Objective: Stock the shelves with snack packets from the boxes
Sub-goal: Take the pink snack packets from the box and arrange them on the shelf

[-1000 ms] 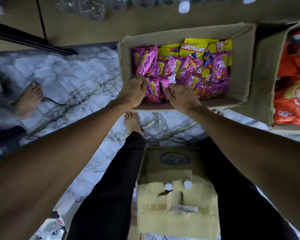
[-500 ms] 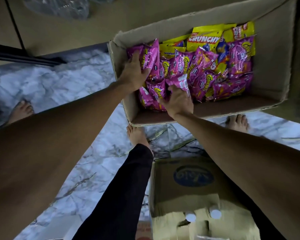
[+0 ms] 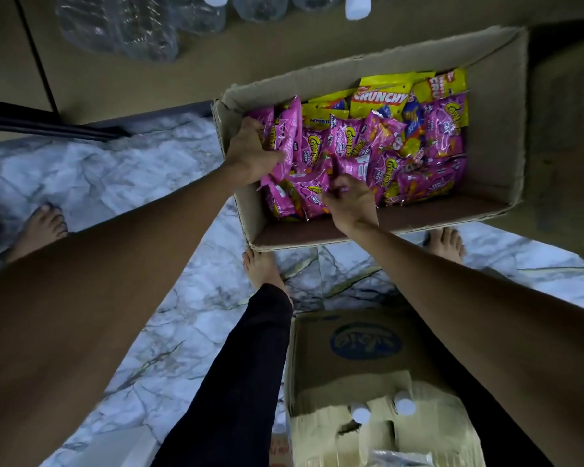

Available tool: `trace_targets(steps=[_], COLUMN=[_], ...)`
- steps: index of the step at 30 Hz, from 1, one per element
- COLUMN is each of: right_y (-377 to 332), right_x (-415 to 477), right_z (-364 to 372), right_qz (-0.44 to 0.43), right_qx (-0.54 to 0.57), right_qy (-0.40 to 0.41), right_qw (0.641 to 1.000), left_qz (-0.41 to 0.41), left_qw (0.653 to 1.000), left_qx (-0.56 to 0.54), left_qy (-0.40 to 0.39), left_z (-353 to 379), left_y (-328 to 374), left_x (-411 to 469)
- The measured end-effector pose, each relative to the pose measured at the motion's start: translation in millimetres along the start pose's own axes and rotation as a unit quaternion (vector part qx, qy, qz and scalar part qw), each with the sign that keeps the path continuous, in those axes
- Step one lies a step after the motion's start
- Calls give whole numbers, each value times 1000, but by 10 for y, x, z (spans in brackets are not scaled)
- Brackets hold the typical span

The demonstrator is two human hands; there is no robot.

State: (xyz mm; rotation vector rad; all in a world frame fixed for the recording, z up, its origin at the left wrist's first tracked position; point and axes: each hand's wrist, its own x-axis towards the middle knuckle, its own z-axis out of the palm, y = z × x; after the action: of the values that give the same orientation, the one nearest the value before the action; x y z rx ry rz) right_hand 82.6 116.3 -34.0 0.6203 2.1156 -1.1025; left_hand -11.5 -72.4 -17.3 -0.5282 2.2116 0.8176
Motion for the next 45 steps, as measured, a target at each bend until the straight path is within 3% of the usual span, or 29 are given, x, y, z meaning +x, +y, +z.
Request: trace_targets(steps=[8,15,23,29,33,37,41,45], right_y=[-251,-712,-1371,-2059,-2418,-2630,-2764,-2855], right_x=[-664,-1404,-2589,-3560,-4023,-4398,-4589,-4702], right_z=[-613,-1074,-1715,-2224,-2629,-3005,-3283,-3512], right_qz=[-18,-10,17,29,-17,-45,-59,-100], right_qx=[18,51,65,106,61,44,38,43], right_qy=[9,-12,-51,-61,-62,-57,-46,-32], right_qw=[1000,999,996,992,996,996,996,994], left_qz=[-127,-92,-78,-52,11,11,3,63], left_qw=[970,964,975,964,968,959,913,907], left_qx=[-155,-170,-171,-253,-248,-283,-407,-412], left_qy=[-140,-180,-121,-63,-20,0,-30,-60], left_z=[-289,-522,-1079,-1502,-1738,-1932,-2239,-2447], left_y=[244,486,963,1359,1556,1708,2089,2234], left_x=[-735,-1654,-2960,-3978,-4534,-4835,-5196,-5395])
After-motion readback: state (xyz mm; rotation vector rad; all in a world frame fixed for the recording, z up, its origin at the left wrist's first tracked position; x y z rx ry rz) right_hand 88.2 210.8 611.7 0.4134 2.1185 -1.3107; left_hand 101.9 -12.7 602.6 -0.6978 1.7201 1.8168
